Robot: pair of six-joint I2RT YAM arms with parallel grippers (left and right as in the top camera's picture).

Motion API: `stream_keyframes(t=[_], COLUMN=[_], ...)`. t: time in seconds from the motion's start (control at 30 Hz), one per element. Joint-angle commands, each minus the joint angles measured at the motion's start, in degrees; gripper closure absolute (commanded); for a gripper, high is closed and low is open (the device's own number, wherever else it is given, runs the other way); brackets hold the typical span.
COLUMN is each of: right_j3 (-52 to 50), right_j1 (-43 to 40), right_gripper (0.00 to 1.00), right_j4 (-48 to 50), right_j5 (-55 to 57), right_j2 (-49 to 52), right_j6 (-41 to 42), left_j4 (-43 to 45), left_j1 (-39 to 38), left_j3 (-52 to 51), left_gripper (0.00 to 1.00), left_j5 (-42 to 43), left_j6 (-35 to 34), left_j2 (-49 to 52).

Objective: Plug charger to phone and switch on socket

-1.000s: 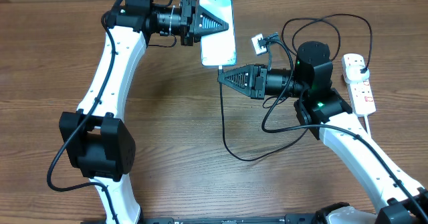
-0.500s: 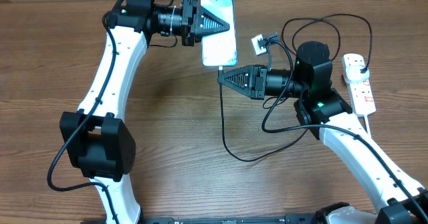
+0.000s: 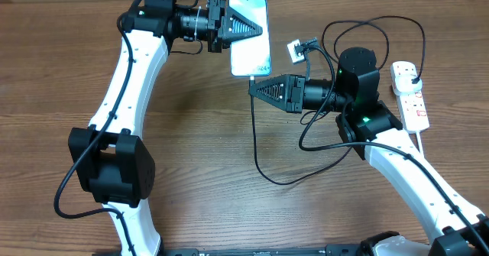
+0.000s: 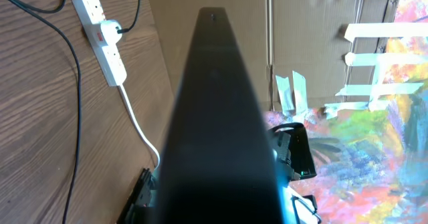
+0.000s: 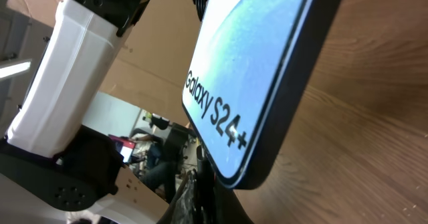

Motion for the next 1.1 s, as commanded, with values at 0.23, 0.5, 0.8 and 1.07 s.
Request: stream_keyframes(t=[0.23,0.5,0.8,1.07], right_j3=[0.4,0.4,0.4,0.4], right_j1=[-1.0,-1.1,-1.0,-1.0], right_gripper=[0.96,0.96,0.96,0.96], right_j4=[2.1,2.6,5.4,6.1], right_j5=[5.6,7.1,7.9,8.3], right_j2=[0.0,0.0,0.0,0.5], right_j6=[6.0,7.8,10.6,10.6], left_j4=[-0.2,-0.2,-0.2,-0.2], left_j1=[-0.9,-0.9,-1.4,-1.7], left_j3=[0.8,0.8,0.8,0.8], left_gripper=[0.96,0.96,0.96,0.96], left_j5=[5.9,8.2,8.2,8.5], left_j6=[2.6,3.8,3.5,3.1], left_j2=[-2.6,-2.6,-2.6,-2.6])
